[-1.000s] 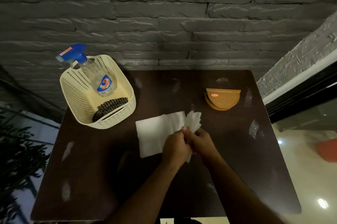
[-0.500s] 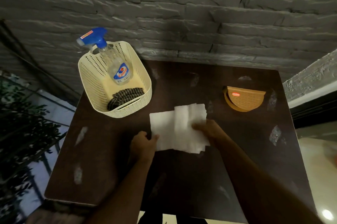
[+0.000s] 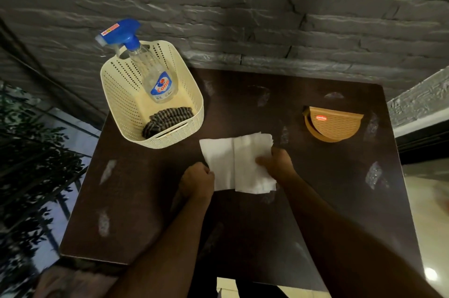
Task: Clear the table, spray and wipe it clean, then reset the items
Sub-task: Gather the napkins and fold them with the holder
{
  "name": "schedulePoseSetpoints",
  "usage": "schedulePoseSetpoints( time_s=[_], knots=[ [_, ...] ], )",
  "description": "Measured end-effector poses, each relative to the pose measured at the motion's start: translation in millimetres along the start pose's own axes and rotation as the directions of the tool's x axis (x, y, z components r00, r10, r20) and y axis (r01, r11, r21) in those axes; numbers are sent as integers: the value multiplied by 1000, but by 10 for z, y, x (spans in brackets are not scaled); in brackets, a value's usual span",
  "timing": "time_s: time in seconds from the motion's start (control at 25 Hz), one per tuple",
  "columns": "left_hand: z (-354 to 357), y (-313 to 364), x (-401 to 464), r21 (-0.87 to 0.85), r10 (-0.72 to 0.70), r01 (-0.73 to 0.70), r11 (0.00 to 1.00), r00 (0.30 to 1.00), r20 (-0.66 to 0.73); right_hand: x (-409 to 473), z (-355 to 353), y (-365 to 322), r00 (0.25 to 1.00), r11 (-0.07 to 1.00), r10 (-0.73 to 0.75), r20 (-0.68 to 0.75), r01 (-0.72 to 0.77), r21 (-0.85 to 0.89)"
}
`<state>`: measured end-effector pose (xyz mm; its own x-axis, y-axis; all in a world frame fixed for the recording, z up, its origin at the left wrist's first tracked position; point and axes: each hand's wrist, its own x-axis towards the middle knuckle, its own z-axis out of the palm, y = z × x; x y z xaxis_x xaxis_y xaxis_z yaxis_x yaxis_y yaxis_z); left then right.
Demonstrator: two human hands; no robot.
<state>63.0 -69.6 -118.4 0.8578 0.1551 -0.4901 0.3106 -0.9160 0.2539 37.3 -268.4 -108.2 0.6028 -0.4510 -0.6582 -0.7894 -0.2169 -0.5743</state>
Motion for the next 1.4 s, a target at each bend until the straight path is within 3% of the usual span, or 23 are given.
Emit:
schedulePoseSetpoints(
  time_s=[0.2, 0.36, 0.52, 0.64, 0.76, 0.88, 1.12, 1.24, 1.32, 1.4],
  knots=[
    [-75, -10, 13, -143, 69, -72, 987, 997, -22, 37, 52, 67, 999, 995, -28, -36, 25, -99],
    [-118, 28, -36, -326, 104, -115, 938, 993, -50, -43, 87, 68, 965, 904, -186, -182, 95, -417],
    [-61, 53, -147, -305, 284, -308, 901, 951, -120, -120, 11, 133, 896, 902, -283, -341, 127, -414],
    [-37, 78, -178, -288, 363, -389, 875, 921, -142, -156, 70, 251, 889, 803, -438, -136, 318, -504],
    [-56, 117, -213, -175, 410, -426, 887, 904, -124, -163, 217, 293, 880, 679, -456, 131, 439, -588],
    [-82, 208, -309, -51, 502, -507, 860, 860, -85, -139, 262, 238, 892, 653, -417, 175, 428, -624],
    [-29, 599, -494, -28, 641, -640, 768, 767, 16, -94, 227, 234, 853, 639, -497, 163, 486, -596],
    [62, 815, -483, 29, 658, -664, 747, 745, 108, 14, 146, 248, 845, 626, -484, 228, 517, -584],
    [100, 896, -446, 31, 651, -659, 751, 748, 132, 44, 34, 247, 878, 753, -433, 206, 477, -453],
    [123, 922, -444, 3, 650, -658, 753, 745, 148, 64, -76, 284, 936, 920, -348, 56, 352, -174]
  ],
)
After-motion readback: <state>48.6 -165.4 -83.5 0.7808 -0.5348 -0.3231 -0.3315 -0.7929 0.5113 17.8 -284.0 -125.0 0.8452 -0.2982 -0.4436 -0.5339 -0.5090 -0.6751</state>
